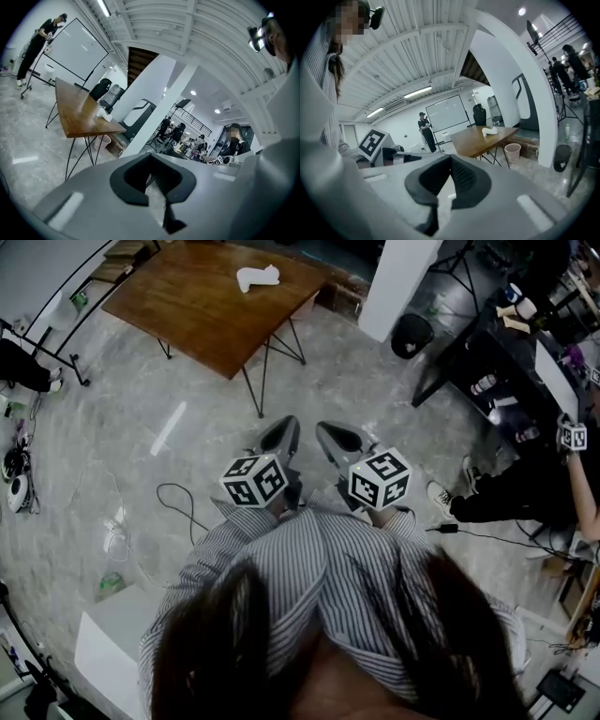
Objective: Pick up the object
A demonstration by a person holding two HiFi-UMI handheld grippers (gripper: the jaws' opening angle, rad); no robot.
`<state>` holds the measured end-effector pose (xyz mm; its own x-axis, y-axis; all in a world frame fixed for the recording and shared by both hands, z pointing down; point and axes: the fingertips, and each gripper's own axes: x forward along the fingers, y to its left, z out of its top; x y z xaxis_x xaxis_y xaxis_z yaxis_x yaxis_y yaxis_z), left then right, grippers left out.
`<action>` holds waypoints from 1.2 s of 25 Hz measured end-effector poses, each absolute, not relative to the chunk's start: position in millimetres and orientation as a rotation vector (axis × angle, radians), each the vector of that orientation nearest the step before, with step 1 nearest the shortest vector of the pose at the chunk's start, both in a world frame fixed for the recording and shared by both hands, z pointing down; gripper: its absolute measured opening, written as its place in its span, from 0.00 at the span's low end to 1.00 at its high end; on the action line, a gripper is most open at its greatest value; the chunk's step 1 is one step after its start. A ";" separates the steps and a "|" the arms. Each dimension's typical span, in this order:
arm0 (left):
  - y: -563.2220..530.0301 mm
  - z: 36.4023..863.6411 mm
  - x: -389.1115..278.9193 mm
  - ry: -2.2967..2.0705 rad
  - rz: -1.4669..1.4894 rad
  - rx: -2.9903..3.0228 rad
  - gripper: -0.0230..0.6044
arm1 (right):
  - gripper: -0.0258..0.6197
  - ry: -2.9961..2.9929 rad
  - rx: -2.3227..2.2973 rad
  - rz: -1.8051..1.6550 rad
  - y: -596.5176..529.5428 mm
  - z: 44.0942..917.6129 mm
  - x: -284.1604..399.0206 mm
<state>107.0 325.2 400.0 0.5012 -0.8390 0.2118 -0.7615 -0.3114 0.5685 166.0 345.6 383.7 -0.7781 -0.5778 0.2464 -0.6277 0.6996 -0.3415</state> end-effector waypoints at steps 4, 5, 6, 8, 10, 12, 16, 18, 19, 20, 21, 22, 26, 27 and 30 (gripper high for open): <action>318.8 396.2 104.1 -1.327 -0.184 2.127 0.04 | 0.04 -2.815 0.967 0.644 339.6 380.8 165.8; 316.6 396.1 103.5 -1.332 -0.188 2.126 0.04 | 0.04 -2.825 0.959 0.655 337.1 380.2 165.9; 315.1 396.7 103.0 -1.336 -0.192 2.122 0.04 | 0.04 -2.828 0.952 0.668 335.0 380.5 166.2; 312.3 398.4 102.3 -1.344 -0.197 2.110 0.04 | 0.04 -2.819 0.943 0.687 331.1 383.3 167.5; 307.7 398.9 102.4 -1.355 -0.201 2.100 0.04 | 0.04 -2.808 0.934 0.692 326.3 385.7 169.1; 305.4 402.0 104.8 -1.368 -0.199 2.092 0.04 | 0.04 -2.804 0.909 0.700 324.6 390.2 170.0; 309.5 421.8 116.3 -1.355 -0.170 2.051 0.04 | 0.04 -2.784 0.855 0.749 328.9 406.4 170.4; 304.8 430.8 119.4 -1.343 -0.157 2.034 0.04 | 0.04 -2.772 0.842 0.761 326.8 413.5 171.1; 300.2 433.0 119.3 -1.342 -0.155 2.031 0.04 | 0.04 -2.768 0.842 0.765 323.6 415.9 171.9; 295.0 434.0 119.4 -1.341 -0.154 2.032 0.04 | 0.04 -2.766 0.849 0.770 318.7 417.6 173.3; 289.3 434.5 120.2 -1.336 -0.149 2.040 0.04 | 0.04 -2.764 0.862 0.777 311.8 418.9 175.0; 282.5 435.5 121.7 -1.327 -0.143 2.051 0.04 | 0.04 -2.762 0.879 0.785 303.0 420.1 176.6; 237.5 445.9 122.8 -1.298 -0.142 2.064 0.04 | 0.04 -2.766 0.902 0.795 261.6 425.7 177.1; 221.7 447.9 122.2 -1.294 -0.143 2.067 0.04 | 0.04 -2.770 0.904 0.792 249.0 427.1 177.0; 171.4 448.0 118.3 -1.286 -0.141 2.086 0.04 | 0.04 -2.765 0.939 0.792 202.0 429.8 176.0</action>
